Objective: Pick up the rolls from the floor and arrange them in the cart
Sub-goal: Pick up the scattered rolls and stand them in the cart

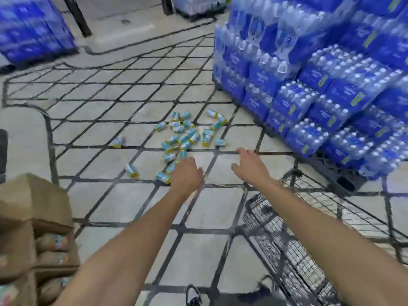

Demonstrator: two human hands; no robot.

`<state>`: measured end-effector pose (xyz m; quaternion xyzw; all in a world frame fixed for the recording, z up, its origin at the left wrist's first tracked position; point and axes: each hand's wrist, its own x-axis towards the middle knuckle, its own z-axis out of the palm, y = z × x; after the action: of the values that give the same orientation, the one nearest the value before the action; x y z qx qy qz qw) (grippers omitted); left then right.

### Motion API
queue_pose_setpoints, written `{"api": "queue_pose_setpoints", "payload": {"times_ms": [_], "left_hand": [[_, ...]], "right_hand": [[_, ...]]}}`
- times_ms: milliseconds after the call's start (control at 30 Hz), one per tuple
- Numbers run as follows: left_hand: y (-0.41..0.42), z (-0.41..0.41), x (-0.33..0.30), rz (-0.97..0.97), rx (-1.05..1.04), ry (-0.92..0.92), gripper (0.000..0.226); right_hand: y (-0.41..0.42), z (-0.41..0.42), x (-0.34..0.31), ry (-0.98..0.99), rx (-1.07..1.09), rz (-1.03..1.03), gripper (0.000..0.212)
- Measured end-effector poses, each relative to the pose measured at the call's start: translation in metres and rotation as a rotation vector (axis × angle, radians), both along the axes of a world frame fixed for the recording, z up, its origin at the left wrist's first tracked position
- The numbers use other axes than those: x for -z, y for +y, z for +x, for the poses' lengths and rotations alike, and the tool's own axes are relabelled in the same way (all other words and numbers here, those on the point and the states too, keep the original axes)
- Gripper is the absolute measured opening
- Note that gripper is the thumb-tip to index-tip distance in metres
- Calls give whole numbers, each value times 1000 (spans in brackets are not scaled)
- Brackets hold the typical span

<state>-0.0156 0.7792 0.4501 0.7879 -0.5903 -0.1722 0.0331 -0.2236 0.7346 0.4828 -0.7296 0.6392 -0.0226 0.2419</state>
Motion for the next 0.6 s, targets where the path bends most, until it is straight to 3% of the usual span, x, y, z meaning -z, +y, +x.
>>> {"api": "queue_pose_setpoints", "payload": {"times_ms": [300,600], "left_hand": [[15,176,25,20,-217,-23,43],[-96,258,79,123,-156,-87,45]], "right_hand": [[-20,181,26,42,-252,60,62],[-143,273,97,95,-321,156,62]]}}
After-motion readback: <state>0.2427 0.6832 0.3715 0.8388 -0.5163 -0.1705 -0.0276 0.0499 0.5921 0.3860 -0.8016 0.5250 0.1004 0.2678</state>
